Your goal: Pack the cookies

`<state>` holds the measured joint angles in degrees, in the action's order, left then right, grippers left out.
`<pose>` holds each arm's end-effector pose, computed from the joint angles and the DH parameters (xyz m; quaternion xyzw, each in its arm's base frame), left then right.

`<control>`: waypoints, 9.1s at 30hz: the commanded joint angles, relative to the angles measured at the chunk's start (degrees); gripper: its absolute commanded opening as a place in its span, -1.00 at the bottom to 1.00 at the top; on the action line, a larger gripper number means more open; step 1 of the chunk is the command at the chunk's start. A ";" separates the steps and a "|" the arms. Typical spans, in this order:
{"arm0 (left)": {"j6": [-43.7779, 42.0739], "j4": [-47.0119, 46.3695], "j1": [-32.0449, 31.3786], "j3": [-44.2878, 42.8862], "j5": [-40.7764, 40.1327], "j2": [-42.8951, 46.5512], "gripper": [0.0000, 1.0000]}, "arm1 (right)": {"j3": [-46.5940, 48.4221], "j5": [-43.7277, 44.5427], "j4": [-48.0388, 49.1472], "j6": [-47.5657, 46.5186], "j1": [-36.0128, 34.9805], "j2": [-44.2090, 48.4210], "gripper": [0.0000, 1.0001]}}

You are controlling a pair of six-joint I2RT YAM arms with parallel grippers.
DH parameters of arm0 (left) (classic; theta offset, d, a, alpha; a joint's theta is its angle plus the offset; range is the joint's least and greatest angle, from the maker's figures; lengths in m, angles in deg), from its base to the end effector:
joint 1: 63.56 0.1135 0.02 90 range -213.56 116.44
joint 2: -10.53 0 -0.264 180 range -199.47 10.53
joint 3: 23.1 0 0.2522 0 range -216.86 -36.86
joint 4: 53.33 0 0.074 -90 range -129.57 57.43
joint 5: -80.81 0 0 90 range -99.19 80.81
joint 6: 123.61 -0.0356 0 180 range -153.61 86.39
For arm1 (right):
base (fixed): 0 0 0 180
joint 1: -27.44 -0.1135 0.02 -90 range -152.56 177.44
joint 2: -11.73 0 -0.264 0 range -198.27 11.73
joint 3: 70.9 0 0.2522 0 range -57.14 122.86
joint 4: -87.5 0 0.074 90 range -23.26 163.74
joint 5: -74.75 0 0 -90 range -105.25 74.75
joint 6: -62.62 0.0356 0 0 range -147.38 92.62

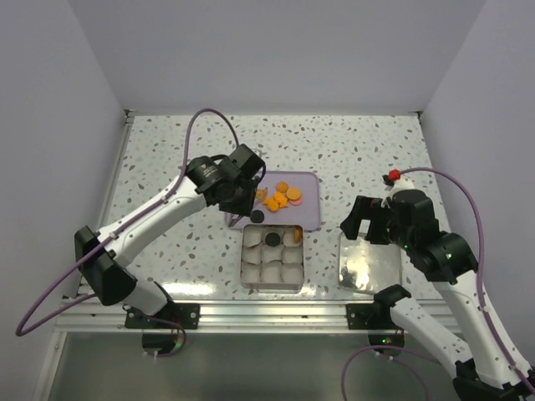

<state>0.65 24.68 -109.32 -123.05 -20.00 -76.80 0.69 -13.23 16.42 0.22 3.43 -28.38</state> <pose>0.2135 -0.2097 0.3332 0.0775 0.9698 -0.0659 0.2217 0.1079 0.0467 0.3454 0.0358 0.9040 0.1710 0.3902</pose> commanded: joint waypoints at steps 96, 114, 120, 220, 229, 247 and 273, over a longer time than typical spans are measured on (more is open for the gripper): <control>-3.76 -2.20 -4.26 -0.64 4.22 2.18 0.01 | 0.45 0.18 1.77 0.18 -0.16 0.22 0.97; -3.68 -0.79 -3.72 -4.60 0.97 -8.03 0.03 | 0.63 1.32 1.60 -0.17 -0.16 -0.40 0.97; -3.15 -0.53 -3.64 -4.60 1.23 -10.05 0.03 | 0.27 1.32 1.86 -0.17 -0.25 -0.49 0.97; 0.98 -2.20 -4.78 -11.37 4.56 -4.61 0.01 | 0.19 1.40 1.77 -0.35 -0.16 -0.84 0.97; 1.86 -4.22 -2.85 -4.51 4.13 -0.38 0.03 | -0.60 0.70 3.09 -0.35 -0.16 -1.54 0.97; 1.07 -7.12 -1.62 -7.41 1.23 -12.07 0.11 | 0.27 1.23 1.95 -0.79 -0.07 -1.01 0.97; 0.02 -10.02 -0.91 -8.47 3.78 -17.08 -0.16 | -0.08 0.61 2.39 -1.23 -0.16 -1.45 0.97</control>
<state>1.31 16.61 -110.55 -129.04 -16.04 -93.48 -0.54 -13.17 17.60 -0.07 3.43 -29.89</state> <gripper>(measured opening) 0.447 0.986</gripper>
